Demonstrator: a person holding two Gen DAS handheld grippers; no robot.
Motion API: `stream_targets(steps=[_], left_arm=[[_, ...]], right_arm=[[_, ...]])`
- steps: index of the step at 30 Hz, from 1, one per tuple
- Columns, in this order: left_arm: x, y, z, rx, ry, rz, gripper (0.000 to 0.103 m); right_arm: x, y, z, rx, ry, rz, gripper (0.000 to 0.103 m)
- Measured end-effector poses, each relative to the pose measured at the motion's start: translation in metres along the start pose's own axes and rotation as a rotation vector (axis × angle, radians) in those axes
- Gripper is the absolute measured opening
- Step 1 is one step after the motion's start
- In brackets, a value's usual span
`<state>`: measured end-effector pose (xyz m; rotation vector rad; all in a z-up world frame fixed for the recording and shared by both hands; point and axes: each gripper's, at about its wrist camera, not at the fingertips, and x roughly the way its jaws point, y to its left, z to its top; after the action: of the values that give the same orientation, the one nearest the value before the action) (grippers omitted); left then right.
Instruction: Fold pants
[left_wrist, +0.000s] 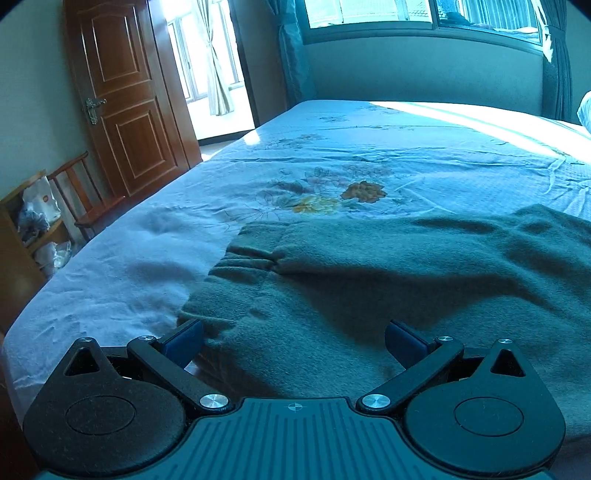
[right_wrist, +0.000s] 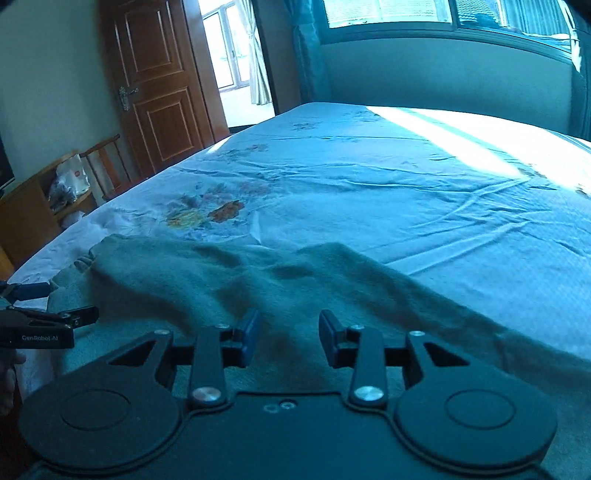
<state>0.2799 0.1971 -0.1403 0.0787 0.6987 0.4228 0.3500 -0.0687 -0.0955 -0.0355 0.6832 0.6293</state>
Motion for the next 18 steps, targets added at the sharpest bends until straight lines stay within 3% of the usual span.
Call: stream_targets(steps=[1,3,6,11,18], left_arm=[[0.008,0.001,-0.002,0.016,0.029,0.016,0.103],[0.021,0.01,-0.011,-0.021,0.06,-0.002,0.103],[0.024,0.03,-0.022,-0.156,0.075,-0.058,0.103],[0.015,0.05,-0.026,-0.23,0.03,-0.051,0.103],[0.023,0.075,-0.015,-0.279,0.023,-0.045,0.103]], right_arm=[[0.014,0.008,0.002,-0.03,0.033,0.0,0.026],[0.043,0.01,-0.003,-0.085,0.135,-0.102,0.026],[0.04,-0.009,-0.005,-0.041,0.098,-0.102,0.026],[0.017,-0.025,0.019,-0.018,-0.01,-0.087,0.029],[0.075,-0.044,0.058,-0.056,0.07,-0.087,0.027]])
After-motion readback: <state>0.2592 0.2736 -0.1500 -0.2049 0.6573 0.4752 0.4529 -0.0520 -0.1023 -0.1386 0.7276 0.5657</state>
